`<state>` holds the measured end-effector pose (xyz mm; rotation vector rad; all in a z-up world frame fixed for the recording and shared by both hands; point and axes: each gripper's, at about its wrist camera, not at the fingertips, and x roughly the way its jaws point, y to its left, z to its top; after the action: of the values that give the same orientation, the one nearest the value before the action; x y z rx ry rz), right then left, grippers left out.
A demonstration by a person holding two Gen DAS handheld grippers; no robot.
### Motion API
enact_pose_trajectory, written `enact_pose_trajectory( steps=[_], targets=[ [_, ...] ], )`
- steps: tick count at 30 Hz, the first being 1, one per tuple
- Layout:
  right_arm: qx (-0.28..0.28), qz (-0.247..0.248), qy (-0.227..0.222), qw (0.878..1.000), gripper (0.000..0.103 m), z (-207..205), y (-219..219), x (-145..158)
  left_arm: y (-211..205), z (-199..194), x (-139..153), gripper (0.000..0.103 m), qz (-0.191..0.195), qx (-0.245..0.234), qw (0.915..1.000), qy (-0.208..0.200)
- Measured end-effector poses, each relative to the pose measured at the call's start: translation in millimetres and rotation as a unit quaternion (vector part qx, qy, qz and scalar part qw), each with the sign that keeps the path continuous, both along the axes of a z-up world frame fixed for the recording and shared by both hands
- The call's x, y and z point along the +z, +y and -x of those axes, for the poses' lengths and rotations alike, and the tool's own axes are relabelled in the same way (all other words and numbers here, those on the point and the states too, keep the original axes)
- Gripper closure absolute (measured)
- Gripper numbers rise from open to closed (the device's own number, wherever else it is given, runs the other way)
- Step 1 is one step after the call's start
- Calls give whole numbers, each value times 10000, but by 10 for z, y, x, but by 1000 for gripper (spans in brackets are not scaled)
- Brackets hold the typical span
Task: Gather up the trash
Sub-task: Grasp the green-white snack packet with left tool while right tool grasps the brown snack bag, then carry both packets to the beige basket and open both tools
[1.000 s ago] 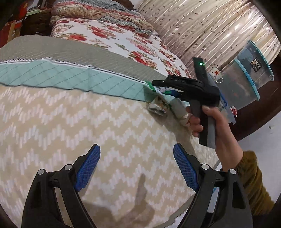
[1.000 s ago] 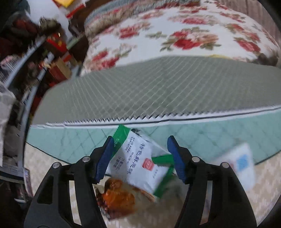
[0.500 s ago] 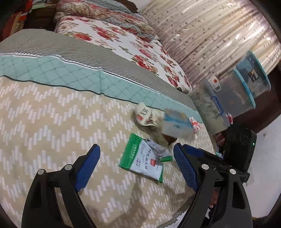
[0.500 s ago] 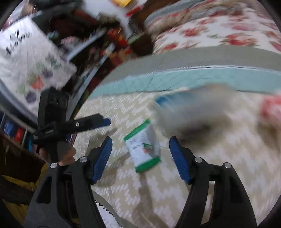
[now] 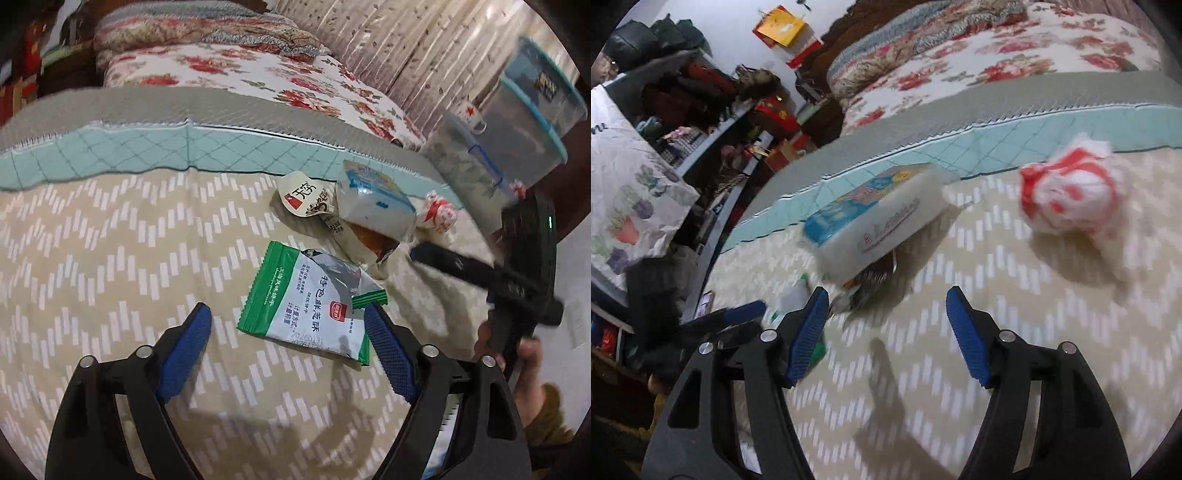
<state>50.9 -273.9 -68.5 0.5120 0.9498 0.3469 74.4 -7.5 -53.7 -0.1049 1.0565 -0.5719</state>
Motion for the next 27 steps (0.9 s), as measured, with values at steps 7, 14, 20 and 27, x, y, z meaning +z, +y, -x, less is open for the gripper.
enact_pose_trajectory(
  steps=[7,14,20,27],
  targets=[
    [380,214,-65,9990,71,-218,399,-26,-241,83,-32,103,-861,-125,9953,-416],
    [481,-233,-274,9982,86,203,364,206,-42,157,120,103,-321,-152,9989,-294],
    [-380,56,-594,9975,86,644,-58,344,84,272,174,102,-63,-200,9998,0],
    [-132,298,-206,9993,86,724,100,91,264,347,160,58,258,28,9989,382]
  ],
)
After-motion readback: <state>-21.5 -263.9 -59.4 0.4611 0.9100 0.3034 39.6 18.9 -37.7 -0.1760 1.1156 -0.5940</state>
